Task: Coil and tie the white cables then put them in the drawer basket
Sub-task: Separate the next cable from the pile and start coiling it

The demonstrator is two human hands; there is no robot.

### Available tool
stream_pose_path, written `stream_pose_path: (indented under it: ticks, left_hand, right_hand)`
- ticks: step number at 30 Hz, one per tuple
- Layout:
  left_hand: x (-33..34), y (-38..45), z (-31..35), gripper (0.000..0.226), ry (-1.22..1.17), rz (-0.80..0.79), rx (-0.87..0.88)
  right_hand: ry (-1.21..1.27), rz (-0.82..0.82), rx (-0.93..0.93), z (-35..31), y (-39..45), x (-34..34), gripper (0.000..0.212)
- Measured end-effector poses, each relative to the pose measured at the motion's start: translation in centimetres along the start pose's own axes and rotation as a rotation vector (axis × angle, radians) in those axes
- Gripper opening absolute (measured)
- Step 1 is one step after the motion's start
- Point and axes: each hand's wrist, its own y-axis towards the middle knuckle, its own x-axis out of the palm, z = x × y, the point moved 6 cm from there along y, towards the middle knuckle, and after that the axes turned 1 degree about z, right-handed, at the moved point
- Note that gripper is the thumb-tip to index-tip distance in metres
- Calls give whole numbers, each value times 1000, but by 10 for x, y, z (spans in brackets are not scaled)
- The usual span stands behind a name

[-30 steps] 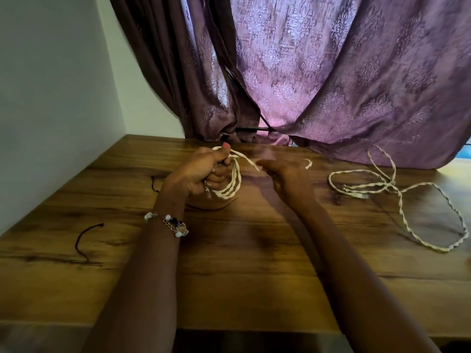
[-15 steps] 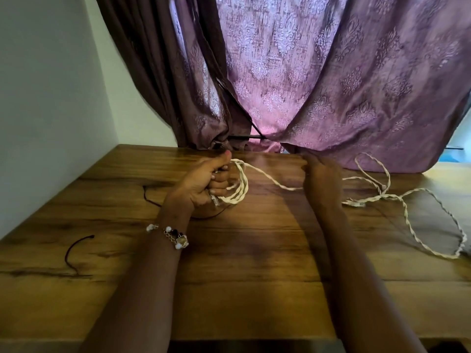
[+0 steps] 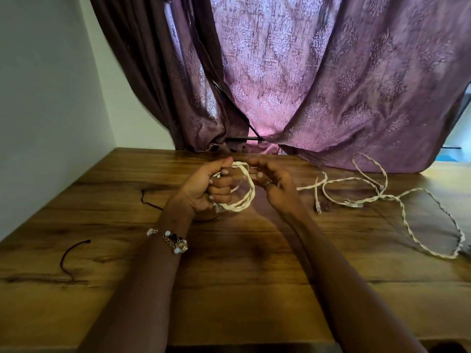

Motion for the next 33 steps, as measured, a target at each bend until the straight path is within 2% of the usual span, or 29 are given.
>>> stream_pose_path:
  ticks: [4, 7, 10, 14, 16, 20, 23, 25, 28, 30, 33]
  left_hand:
    - [11, 2, -8, 37, 32, -83, -49]
    - [16, 2, -7, 31, 8, -176, -33]
    - [11, 0, 8, 35, -82, -208, 83]
    - [0, -2, 24, 33, -170, -90, 251]
    - [-4, 0, 26, 42, -211, 1, 297]
    - [-9, 3, 28, 56, -275, 121, 373]
    - [-11, 3, 29, 51, -265, 172, 392]
    - [-9, 4, 26, 44, -226, 184, 387]
    - [-7, 7, 22, 42, -148, 219, 392]
    - [-8, 9, 22, 41, -108, 235, 407]
    - [-10, 6, 26, 41, -14, 299, 470]
  right_hand:
    - [-82, -73, 12, 3, -7, 7, 39]
    - [-60, -32, 44, 5, -10, 8, 29]
    - [55, 51, 162, 8, -4, -12, 11]
    - [8, 122, 221, 2, 1, -46, 10]
    - [35, 145, 296, 0, -1, -54, 7]
    - [94, -76, 480, -4, -10, -53, 11]
    - [28, -161, 543, -9, -15, -57, 8]
    - [-136, -84, 538, -12, -14, -68, 1]
    - [-320, 173, 501, -12, -11, -90, 18]
    - [-239, 349, 502, -9, -13, -99, 20]
    - [146, 515, 548, -2, -18, -107, 15]
